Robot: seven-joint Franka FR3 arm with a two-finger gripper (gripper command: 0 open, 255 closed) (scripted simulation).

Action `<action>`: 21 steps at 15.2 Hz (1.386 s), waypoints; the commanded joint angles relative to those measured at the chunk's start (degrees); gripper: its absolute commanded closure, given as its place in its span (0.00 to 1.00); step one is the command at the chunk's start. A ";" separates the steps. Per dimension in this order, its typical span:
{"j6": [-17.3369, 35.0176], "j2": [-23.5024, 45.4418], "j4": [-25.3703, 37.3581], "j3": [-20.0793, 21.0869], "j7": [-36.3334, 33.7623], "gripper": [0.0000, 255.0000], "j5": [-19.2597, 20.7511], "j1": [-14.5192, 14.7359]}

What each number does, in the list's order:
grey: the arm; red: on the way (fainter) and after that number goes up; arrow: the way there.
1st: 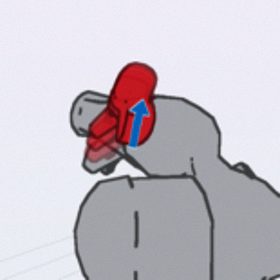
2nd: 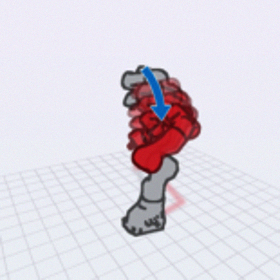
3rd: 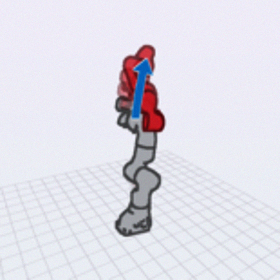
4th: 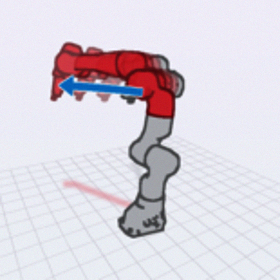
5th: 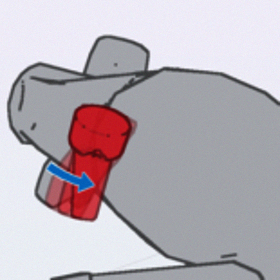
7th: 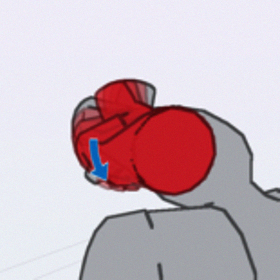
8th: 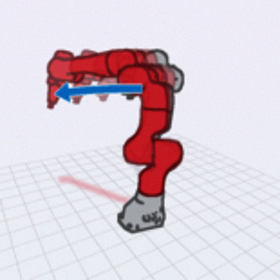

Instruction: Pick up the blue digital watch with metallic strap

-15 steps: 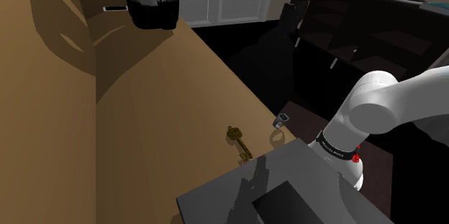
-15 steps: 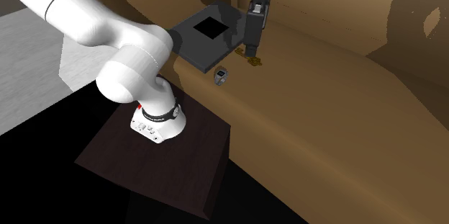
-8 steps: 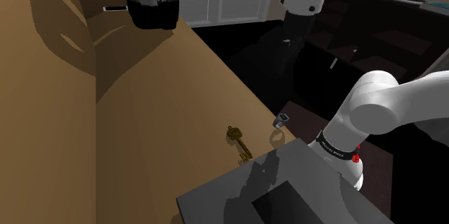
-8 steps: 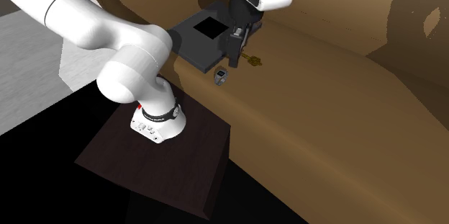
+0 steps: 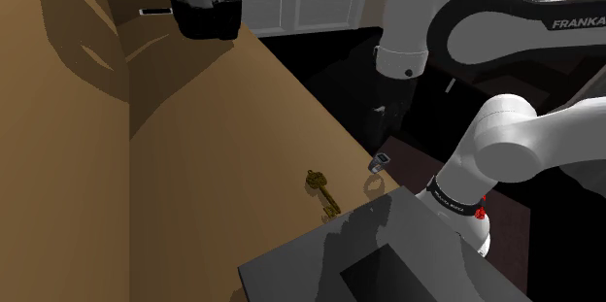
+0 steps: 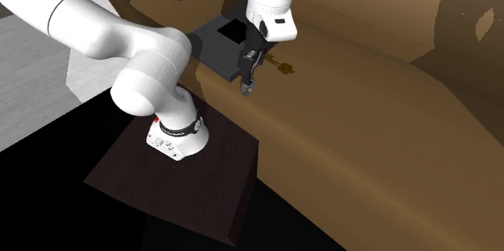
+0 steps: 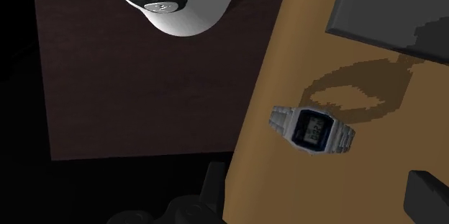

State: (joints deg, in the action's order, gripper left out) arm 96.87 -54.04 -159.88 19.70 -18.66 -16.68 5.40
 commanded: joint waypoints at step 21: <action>9.42 2.88 -8.38 6.08 -3.57 1.00 -6.36 2.72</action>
State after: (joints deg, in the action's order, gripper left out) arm 106.29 -51.16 -168.22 25.77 -22.23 -23.05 8.12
